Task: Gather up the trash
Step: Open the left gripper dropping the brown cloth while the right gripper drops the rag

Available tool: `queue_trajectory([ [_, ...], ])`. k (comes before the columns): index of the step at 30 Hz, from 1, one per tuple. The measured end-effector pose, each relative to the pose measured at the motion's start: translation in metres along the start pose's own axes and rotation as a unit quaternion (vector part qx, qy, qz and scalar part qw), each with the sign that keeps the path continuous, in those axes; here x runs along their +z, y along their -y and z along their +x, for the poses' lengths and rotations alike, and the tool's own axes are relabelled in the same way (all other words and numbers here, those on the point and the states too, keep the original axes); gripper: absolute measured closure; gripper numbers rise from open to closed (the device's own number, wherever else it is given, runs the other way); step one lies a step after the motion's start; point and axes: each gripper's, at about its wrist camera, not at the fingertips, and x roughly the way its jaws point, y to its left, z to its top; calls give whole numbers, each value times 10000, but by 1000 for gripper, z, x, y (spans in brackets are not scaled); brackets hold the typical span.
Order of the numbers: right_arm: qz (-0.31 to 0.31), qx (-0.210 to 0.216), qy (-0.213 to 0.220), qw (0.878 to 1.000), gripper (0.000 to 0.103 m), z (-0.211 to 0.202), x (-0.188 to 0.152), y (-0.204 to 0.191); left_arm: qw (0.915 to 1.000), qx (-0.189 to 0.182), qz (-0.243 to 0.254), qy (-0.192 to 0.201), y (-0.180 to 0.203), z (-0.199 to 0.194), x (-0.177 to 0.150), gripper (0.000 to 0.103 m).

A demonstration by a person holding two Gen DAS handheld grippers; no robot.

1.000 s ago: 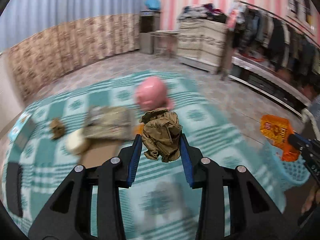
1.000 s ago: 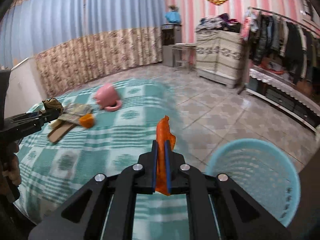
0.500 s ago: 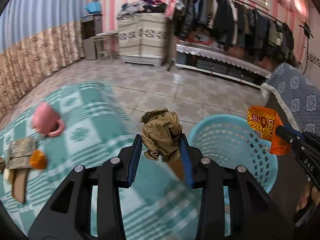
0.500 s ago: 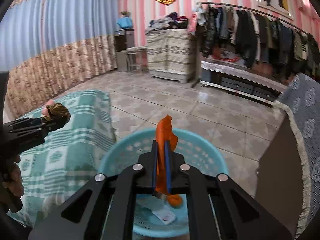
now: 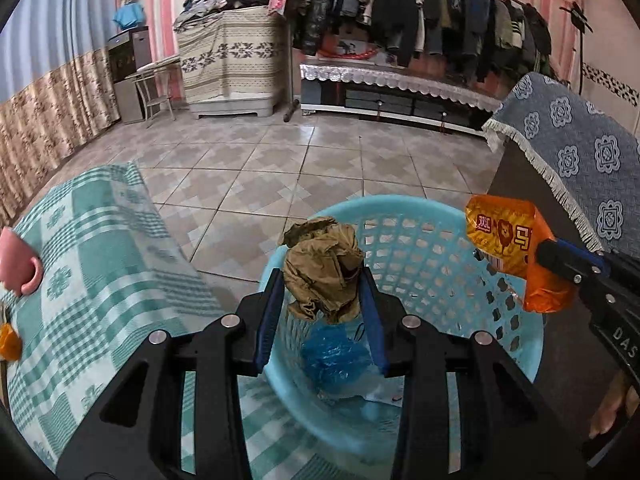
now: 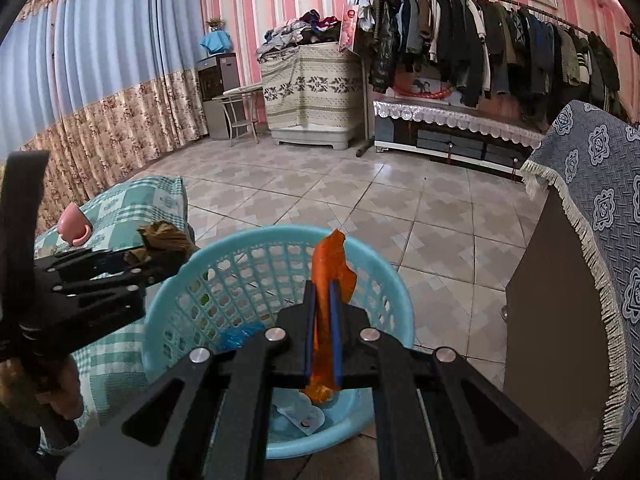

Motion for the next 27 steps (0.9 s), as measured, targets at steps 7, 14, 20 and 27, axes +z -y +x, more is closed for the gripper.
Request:
queue_trajectory([
  [7,55,-25,-28,10000,96,6,-1,1,9999,-40,-129,28,-2,4,7,29],
  [14,-15,52,-85,9999,96,12,-4,-10,9992,193,-278,229,-21,-14,12,19],
  [20,2,198,-190,9996,95,25,-6,-21,9972,496,-349,444,-39,-37,13,13],
  [27,-304,-131,-63,9994,40,35,-3,-39,9934,836,-523,582,-68,-69,1,10],
])
